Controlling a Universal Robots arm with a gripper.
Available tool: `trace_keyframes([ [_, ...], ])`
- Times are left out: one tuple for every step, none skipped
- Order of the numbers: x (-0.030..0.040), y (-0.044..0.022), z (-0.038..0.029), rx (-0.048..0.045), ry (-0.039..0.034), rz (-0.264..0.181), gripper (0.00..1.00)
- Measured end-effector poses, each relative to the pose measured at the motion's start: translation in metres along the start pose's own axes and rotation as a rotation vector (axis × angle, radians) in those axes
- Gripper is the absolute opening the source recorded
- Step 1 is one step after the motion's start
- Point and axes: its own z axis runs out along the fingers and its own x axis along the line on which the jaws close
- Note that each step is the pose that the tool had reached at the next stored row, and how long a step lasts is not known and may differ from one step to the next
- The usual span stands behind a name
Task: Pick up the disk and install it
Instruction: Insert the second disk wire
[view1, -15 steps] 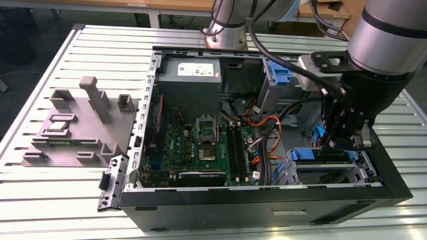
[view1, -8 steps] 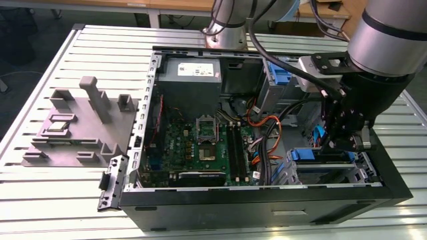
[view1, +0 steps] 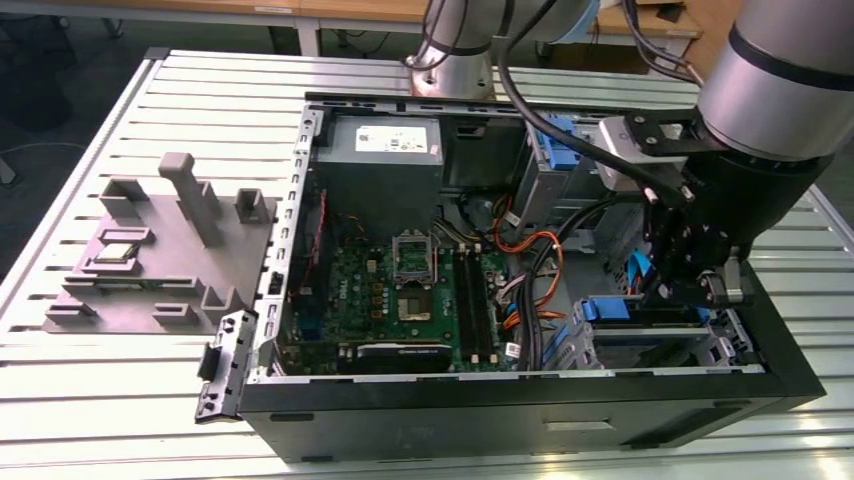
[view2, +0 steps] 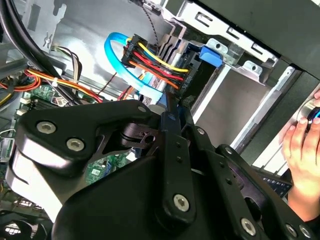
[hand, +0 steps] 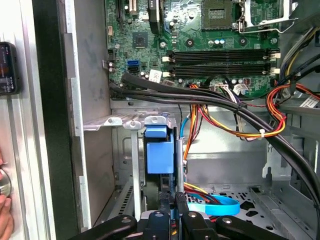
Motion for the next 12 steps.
trace_keyframes([
  [0.0006, 0.0, 0.0002, 0.0002, -0.0003, -0.002, 0.16],
  [0.0008, 0.0, 0.0003, 0.0005, -0.0007, -0.005, 0.16],
  [0.0008, -0.0001, 0.0004, 0.001, -0.0012, -0.008, 0.16],
  [0.0008, -0.0001, 0.0005, 0.0016, -0.0019, -0.01, 0.16],
  [0.0009, -0.0001, 0.0005, 0.0024, -0.0034, -0.012, 0.16],
  [0.0009, -0.0001, 0.0005, 0.0027, -0.006, -0.012, 0.16],
  [0.0009, 0.0, 0.0006, 0.0031, -0.0094, -0.012, 0.16],
  [0.0009, 0.0, 0.0006, 0.0038, -0.0122, -0.013, 0.16],
  [0.0009, 0.0, 0.0006, 0.005, -0.0144, -0.016, 0.16],
  [0.0009, 0.0, 0.0006, 0.0063, -0.0164, -0.019, 0.16],
  [0.001, 0.0, 0.0006, 0.0075, -0.0172, -0.022, 0.16],
  [0.0011, 0.0, 0.0007, 0.0084, -0.0178, -0.026, 0.16],
])
